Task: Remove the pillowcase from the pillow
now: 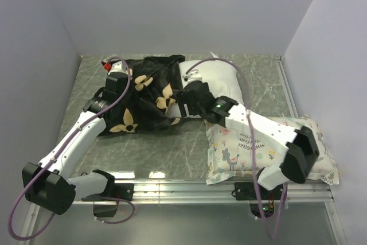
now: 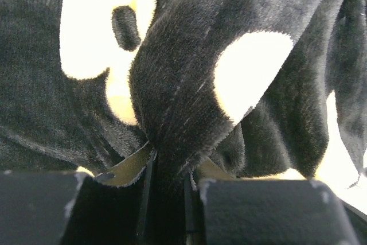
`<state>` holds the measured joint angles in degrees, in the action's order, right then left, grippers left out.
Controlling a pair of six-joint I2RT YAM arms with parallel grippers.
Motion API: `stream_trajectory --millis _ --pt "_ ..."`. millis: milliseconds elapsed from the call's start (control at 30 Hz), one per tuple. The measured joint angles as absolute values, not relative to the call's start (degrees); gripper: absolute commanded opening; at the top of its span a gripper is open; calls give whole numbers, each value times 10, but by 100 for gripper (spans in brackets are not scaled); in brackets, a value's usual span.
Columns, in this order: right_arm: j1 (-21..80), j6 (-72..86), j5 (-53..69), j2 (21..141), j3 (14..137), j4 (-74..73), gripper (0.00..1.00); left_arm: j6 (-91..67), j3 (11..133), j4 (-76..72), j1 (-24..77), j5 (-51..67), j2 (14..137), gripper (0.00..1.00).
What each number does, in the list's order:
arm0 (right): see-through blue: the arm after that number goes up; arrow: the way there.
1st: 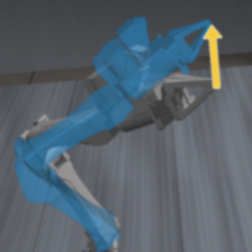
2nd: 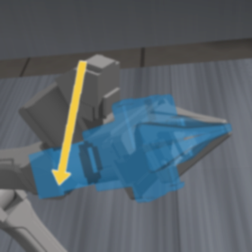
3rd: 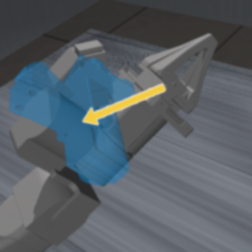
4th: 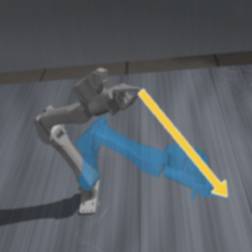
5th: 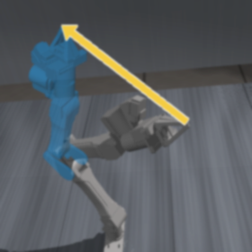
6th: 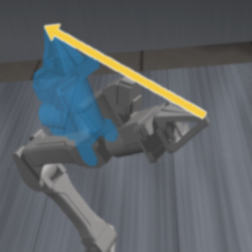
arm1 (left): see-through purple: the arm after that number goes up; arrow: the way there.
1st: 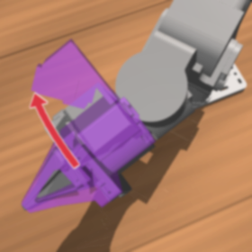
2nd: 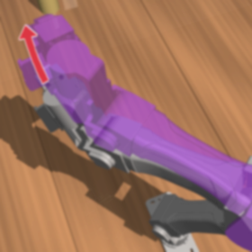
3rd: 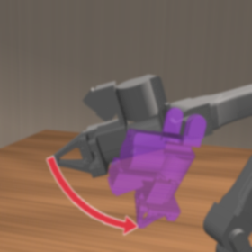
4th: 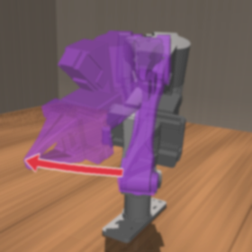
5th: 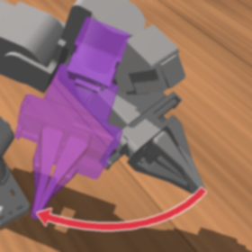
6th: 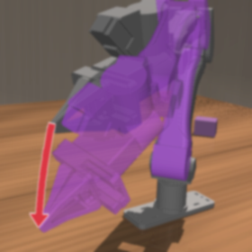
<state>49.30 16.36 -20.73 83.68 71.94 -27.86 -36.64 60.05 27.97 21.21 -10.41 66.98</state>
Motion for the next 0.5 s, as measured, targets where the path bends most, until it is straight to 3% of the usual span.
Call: stream_trajectory --millis 100,167,233,267,333,367,500 --pt "494 152 -236 899 718 -251 78 -366 608 285 217 -105 672 22" --pt "493 143 -253 934 718 -236 38 -366 611 288 222 -104 674 25" --pt "493 136 -263 957 721 -231 5 -363 617 295 226 -104 674 35" --pt "493 136 -267 964 724 -232 1 -361 621 299 229 -104 674 53" --pt "493 139 -273 969 734 -237 0 -350 631 305 236 -104 673 69" --pt "493 140 -274 969 744 -248 0 -349 635 308 239 -104 672 74" --pt "493 140 -276 968 811 -309 0 -345 646 316 270 -117 651 79"
